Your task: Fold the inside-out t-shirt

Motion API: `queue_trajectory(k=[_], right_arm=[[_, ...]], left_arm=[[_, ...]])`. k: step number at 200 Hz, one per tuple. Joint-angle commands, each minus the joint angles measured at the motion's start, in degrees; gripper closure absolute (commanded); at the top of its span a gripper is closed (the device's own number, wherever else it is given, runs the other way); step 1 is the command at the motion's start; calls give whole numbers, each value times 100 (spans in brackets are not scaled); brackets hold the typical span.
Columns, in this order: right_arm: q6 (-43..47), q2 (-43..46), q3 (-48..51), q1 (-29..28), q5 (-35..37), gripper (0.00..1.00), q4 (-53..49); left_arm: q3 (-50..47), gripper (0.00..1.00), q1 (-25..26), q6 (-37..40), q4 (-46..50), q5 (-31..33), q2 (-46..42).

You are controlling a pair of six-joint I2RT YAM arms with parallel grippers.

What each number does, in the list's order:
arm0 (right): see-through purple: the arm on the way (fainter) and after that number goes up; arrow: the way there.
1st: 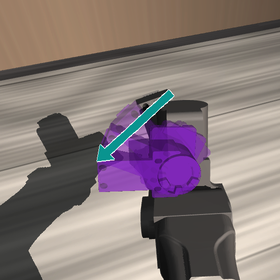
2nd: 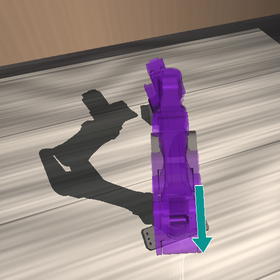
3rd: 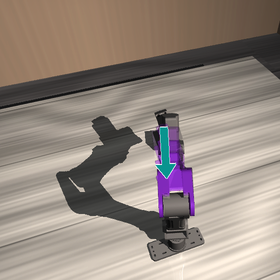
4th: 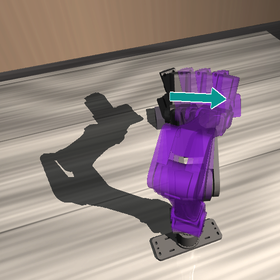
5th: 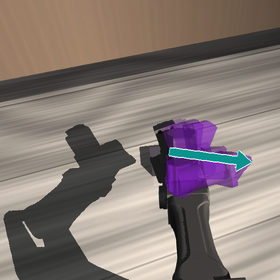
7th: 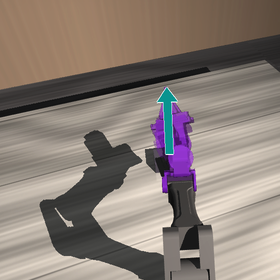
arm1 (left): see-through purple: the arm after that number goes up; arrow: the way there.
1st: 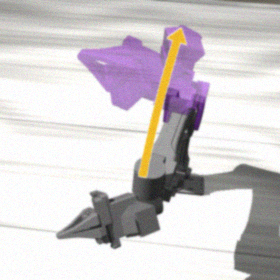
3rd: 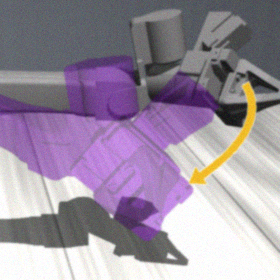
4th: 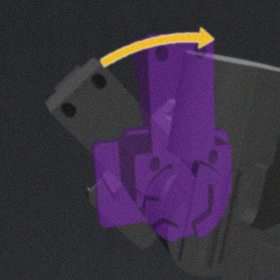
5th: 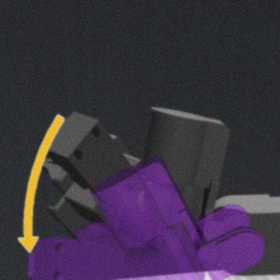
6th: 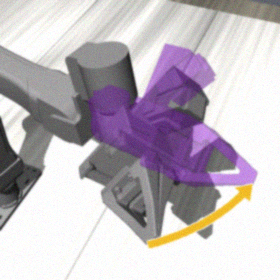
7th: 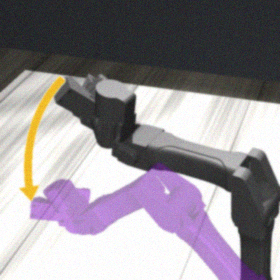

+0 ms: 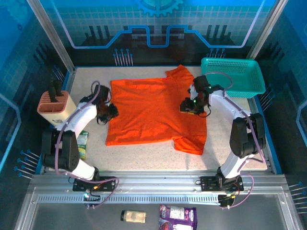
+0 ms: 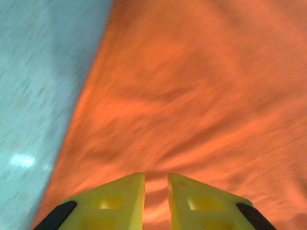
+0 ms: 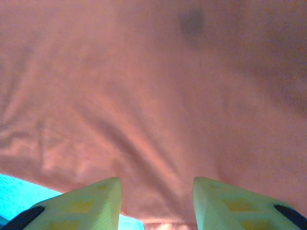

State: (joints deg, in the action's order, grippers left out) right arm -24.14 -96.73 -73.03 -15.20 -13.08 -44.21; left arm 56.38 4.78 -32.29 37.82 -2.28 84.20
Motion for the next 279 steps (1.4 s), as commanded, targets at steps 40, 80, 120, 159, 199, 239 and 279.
queue_trajectory(k=[40, 80, 120, 159, 199, 239, 279], right_arm=[[-88, 863, 1041, -356, 39, 56, -202], [-73, 1131, 1155, -375, 161, 56, -316], [-84, 1239, 1113, -374, 174, 55, -426], [-137, 1355, 1093, -394, 182, 56, -476], [-143, 1415, 1022, -405, 223, 55, -628], [-178, 1531, 1038, -413, 304, 56, -767], [-321, 1751, 1284, -431, 427, 55, -937]], left_arm=[[-1840, 74, -54, -1398, 674, 434, -1648], [-2426, 70, -244, -1809, 494, 281, -1953], [-2415, 69, -309, -1717, 374, 260, -1879], [-2336, 68, -319, -1691, 78, 122, -1727], [-2389, 70, -319, -1693, 45, 185, -1496], [-2505, 72, -328, -1695, -69, 159, -1244], [-2527, 81, -341, -1613, -142, 134, -1111]])
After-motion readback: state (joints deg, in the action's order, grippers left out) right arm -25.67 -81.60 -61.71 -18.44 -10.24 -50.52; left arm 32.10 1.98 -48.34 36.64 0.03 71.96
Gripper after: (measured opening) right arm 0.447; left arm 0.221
